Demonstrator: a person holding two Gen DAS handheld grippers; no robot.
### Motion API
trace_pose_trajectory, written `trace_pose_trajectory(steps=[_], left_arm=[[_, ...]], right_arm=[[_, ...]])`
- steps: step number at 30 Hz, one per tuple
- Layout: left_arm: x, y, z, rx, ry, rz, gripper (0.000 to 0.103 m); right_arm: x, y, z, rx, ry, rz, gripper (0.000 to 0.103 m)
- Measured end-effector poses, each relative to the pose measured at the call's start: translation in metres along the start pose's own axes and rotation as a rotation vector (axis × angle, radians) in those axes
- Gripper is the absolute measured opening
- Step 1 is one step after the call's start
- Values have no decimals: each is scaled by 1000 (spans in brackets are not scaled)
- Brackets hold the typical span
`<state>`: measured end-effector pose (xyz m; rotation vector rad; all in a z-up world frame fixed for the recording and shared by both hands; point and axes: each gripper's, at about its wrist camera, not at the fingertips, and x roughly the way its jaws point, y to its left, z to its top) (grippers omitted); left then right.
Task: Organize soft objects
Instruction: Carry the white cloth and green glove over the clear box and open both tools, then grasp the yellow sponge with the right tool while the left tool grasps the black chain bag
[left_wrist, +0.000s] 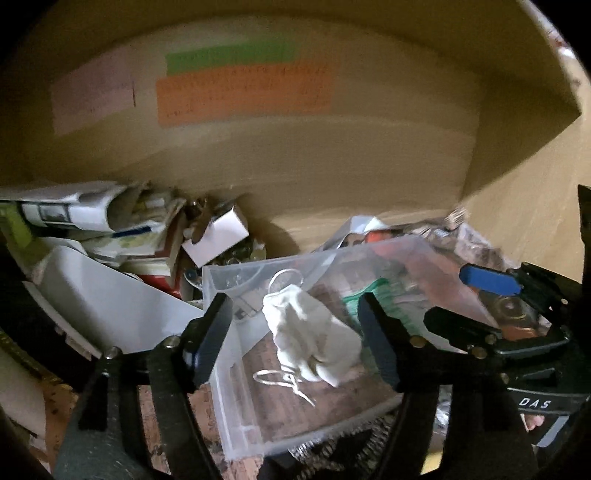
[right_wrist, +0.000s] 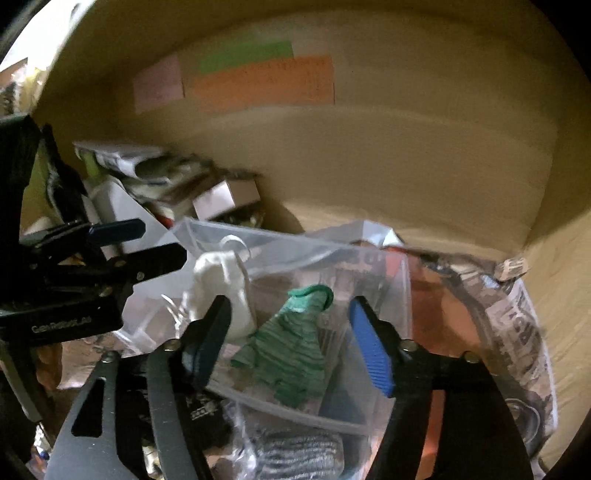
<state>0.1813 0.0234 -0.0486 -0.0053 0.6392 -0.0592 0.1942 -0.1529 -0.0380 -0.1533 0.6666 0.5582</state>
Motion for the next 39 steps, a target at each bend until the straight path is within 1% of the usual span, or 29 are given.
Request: trace_pose_trajectory(steps=[4,6,10,13,17,24,27,29,30,31,32,33,34,35,36,37,39], left_arm=[[-32,-1,-7,-2,-69,-2,91],[-47,-1,-14,1,-95,1,94],[-61,0,-29,-2,-96,-2,98],[-67,0,-43,-1,-77,-3,99],[-68,1,-62,1,-46,15,99],[-56,8,-95,-27,37,28,99],[-53,12,-108,-42,53,30,98],[-51,15,-112,-53,56,31,96],[-50,17,-114,-59,62,29,91],[-49,17,-115,-61,69,26,84],[-47,18,-115,-62,76,23,81],[-45,19,-116,-63,83,16,78],[-44,19,-117,-63,86,15,77],[-43,19,-117,-63,87,15,76],[-40,19,-116,-62,90,14,74],[-39,18,-115,-60,92,11,70],[-32,16,-113,-55,101,-2,68]], right_arm=[[-29,3,-2,-16,-68,-12,75],[-42,6,-6,-26,-95,-15,77],[-60,9,-19,-33,-116,-17,78],[-66,12,-32,-23,-108,-7,78],[-66,17,-50,-6,-89,-13,78],[-54,27,-81,58,0,52,78],[-42,33,-91,78,51,86,78],[-32,37,-98,89,89,105,78],[-29,37,-101,93,101,112,77],[-25,38,-104,101,117,122,73],[-23,38,-106,105,130,127,70],[-20,38,-108,109,142,133,63],[-18,38,-110,113,157,144,58],[-16,38,-112,121,169,161,56],[-16,39,-112,128,173,171,52],[-17,39,-112,130,173,179,46],[-19,41,-112,122,169,189,37]])
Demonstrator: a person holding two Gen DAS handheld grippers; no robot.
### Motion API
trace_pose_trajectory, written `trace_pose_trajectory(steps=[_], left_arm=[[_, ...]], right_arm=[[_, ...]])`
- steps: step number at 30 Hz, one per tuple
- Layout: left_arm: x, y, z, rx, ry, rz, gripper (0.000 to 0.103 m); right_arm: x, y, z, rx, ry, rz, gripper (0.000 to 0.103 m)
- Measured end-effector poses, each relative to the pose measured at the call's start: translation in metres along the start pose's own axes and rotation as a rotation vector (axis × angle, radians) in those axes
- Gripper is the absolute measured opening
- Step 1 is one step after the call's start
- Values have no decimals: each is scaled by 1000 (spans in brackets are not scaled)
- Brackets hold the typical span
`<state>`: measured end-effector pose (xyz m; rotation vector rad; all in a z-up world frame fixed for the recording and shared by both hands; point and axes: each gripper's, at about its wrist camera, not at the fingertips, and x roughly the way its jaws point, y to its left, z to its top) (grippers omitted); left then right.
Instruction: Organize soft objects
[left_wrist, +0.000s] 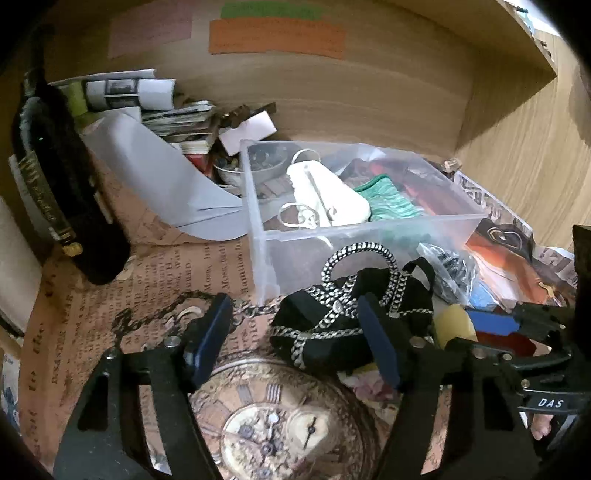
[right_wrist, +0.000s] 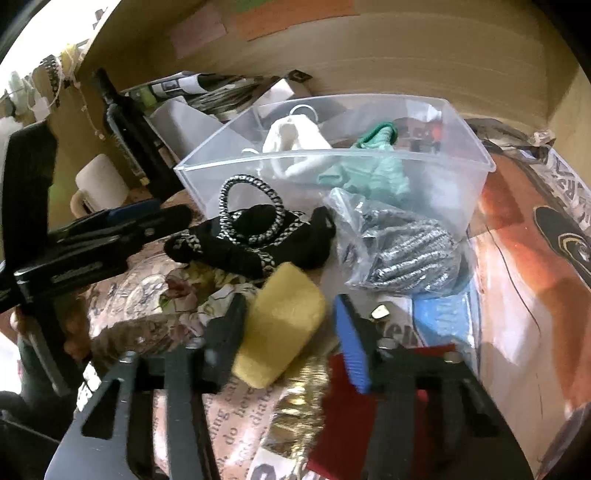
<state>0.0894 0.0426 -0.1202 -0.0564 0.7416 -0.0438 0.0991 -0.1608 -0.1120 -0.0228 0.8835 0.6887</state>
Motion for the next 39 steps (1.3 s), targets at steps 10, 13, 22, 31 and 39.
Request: trace_pose_trajectory(steps=[10,13,22,31,39], left_arm=[[42,-6,16,-22,96,-67,41],[50,-5,16,-38,121,-91,36],[48,-10,16,-46,105,-108,10],[15,-13,16,-26,20,-84,6],[-26,-14,34,-6,-97,-87,6]], right_arm=[[-24,-1,2,-32,-86,-35,33],[-34,-5,4,-31,-119,-48,33],[-44,-13,7,-22,-160,-61,33],[-68,-11,15,-28,-241,-46,33],[-80,-15,38,-34,-327,-82,33]])
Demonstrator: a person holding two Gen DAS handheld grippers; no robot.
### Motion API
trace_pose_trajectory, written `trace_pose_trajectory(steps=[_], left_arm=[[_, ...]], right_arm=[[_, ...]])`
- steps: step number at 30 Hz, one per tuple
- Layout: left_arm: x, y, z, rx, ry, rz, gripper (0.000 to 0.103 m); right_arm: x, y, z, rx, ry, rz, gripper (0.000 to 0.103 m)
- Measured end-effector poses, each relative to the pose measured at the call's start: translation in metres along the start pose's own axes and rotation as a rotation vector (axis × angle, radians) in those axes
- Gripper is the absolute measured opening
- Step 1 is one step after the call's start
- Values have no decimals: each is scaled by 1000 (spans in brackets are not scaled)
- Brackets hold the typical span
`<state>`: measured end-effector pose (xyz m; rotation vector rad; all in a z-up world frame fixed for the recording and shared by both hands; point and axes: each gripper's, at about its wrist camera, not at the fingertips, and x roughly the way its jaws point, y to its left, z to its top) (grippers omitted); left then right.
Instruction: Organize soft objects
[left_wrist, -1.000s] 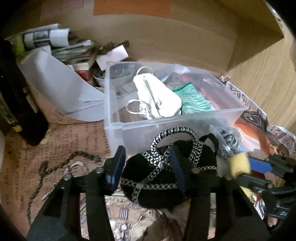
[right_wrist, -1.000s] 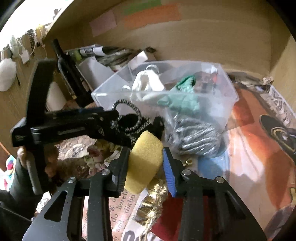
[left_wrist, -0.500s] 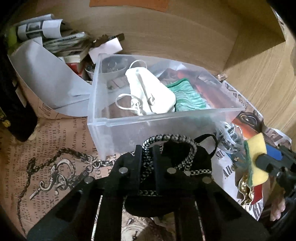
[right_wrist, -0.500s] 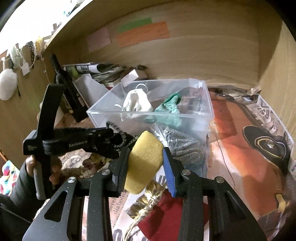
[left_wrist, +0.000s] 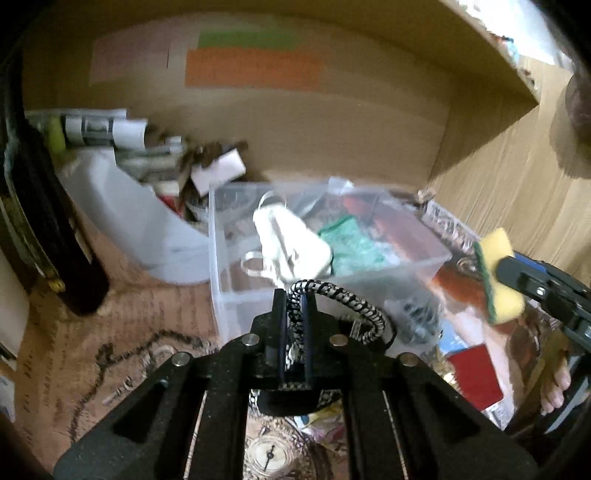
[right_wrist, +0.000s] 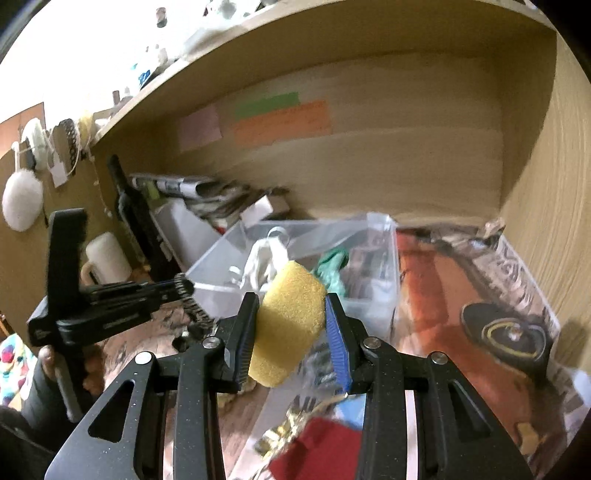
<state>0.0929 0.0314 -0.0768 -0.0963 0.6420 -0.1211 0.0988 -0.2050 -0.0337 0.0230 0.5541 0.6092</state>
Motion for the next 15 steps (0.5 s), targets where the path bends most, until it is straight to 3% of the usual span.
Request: trace_pose_trajectory(steps=[7,15], left_arm=[[-11,-3,28,18,-73,24,6],[8,2,53,13,-77,46,6]], right_arm=[[11,-3,24,-28,-46,-40,33],[37,-11,40,-60,-40,-100,33]])
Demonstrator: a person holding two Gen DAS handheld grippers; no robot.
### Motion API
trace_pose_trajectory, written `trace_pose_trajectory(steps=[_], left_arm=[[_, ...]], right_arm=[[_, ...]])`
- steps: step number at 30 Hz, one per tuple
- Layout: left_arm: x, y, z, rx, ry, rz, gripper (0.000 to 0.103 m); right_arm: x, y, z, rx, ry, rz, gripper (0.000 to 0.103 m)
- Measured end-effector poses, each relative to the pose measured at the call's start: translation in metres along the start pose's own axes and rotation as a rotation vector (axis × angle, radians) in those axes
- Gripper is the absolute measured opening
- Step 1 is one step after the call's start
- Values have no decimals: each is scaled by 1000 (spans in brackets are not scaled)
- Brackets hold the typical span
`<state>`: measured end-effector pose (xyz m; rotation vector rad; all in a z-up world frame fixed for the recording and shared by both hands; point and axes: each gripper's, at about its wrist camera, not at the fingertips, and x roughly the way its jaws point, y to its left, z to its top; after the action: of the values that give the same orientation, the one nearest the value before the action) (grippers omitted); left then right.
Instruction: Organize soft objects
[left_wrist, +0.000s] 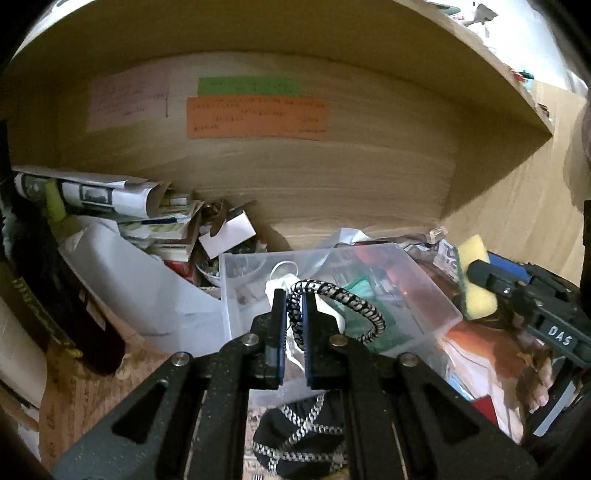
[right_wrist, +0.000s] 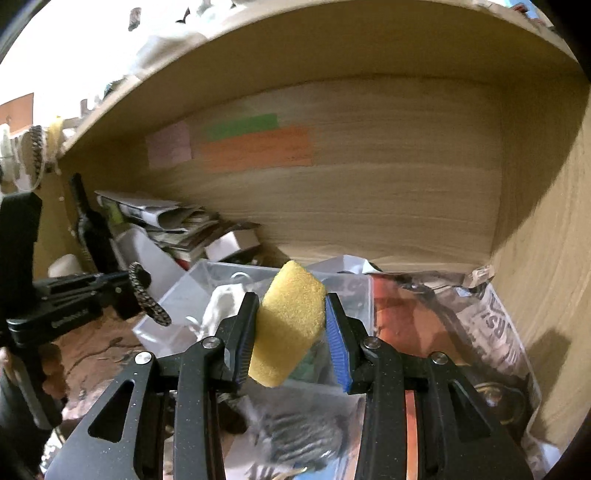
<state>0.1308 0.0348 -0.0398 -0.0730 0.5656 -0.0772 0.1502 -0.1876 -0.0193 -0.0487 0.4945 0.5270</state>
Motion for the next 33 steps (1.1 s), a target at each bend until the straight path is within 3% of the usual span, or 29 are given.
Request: trace_pose_trajectory(steps=[13,20,23,26,28,31,33], left_arm=[[61,-13,-5,55,121,14,6],[86,-21,-14,82,202,16,7],[88,-22,-14,81,209,24,12],[84,-23,-14,85,203,23,17],[77,-23,-13,90,189,22,30],[62,-23,-9,93,148,27,47],[48,-23,-6,95,111,28,52]], right_arm=[[69,-10,-14,-36,180,-60,33],[79,-11,-20,-60,233,-54,35],[78,-8,-20,-75,240,-51,41],[76,-7,-19,-83,239,-51,54],[73,-6,-18,-89,230,-49,61],[65,-5,-15,-85,211,-41,62],[57,-4,-12,-79,192,-34,67]])
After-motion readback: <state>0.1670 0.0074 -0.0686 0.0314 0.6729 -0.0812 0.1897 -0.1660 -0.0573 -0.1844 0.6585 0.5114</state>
